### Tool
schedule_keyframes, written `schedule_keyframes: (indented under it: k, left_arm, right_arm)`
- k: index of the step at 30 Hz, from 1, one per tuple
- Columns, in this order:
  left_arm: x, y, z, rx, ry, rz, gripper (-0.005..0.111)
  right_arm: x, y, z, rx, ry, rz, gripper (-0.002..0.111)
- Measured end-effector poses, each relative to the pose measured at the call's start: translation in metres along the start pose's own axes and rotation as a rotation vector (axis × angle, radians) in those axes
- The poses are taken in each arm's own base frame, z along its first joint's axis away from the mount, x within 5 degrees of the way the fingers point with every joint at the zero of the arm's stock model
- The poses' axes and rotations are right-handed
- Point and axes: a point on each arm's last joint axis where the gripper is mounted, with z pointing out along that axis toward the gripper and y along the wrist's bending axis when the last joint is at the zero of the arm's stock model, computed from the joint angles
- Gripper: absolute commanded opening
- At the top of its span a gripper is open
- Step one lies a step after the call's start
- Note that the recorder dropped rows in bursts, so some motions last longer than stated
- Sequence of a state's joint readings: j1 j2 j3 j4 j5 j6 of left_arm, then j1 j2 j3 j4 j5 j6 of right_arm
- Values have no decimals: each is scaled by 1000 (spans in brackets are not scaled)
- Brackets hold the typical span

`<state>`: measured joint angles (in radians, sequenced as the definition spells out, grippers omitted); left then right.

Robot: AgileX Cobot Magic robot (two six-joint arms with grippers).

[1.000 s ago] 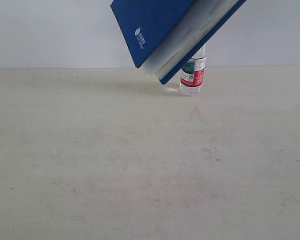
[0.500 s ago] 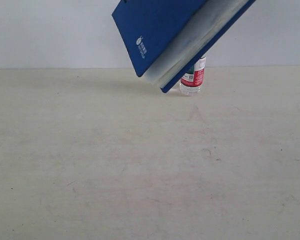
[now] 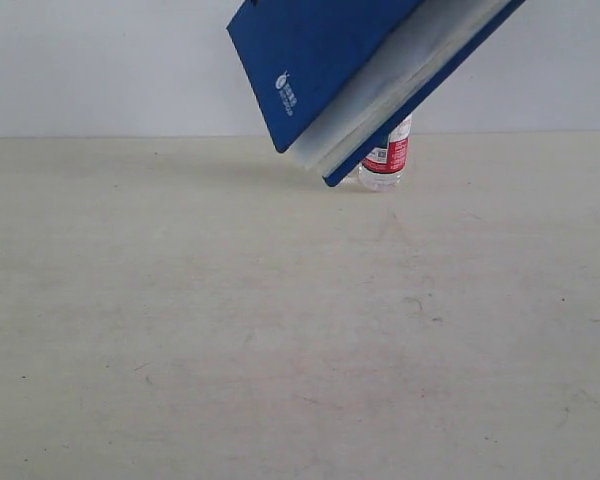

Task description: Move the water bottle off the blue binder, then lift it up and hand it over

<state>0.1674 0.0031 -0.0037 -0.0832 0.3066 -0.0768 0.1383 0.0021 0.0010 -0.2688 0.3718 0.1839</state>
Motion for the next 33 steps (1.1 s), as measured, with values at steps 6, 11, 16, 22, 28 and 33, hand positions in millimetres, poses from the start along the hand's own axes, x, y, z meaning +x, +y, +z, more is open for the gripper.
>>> schedule_keyframes:
  k: [6, 11, 16, 22, 28, 33]
  left_arm:
    - [0, 0, 0, 0, 0, 0, 5]
    - [0, 0, 0, 0, 0, 0, 5]
    - [0, 0, 0, 0, 0, 1, 5]
    - [0, 0, 0, 0, 0, 3, 5]
    - [0, 0, 0, 0, 0, 3, 5]
    - [0, 0, 0, 0, 0, 3, 5]
  right_arm:
    - [0, 0, 0, 0, 0, 0, 0]
    - [0, 0, 0, 4, 4, 1, 0]
    - [0, -3, 0, 75, 4, 131, 0]
    - [3, -3, -1, 97, 26, 206, 0]
    - [2, -3, -1, 94, 21, 138, 0]
    - [2, -3, -1, 94, 20, 133, 0]
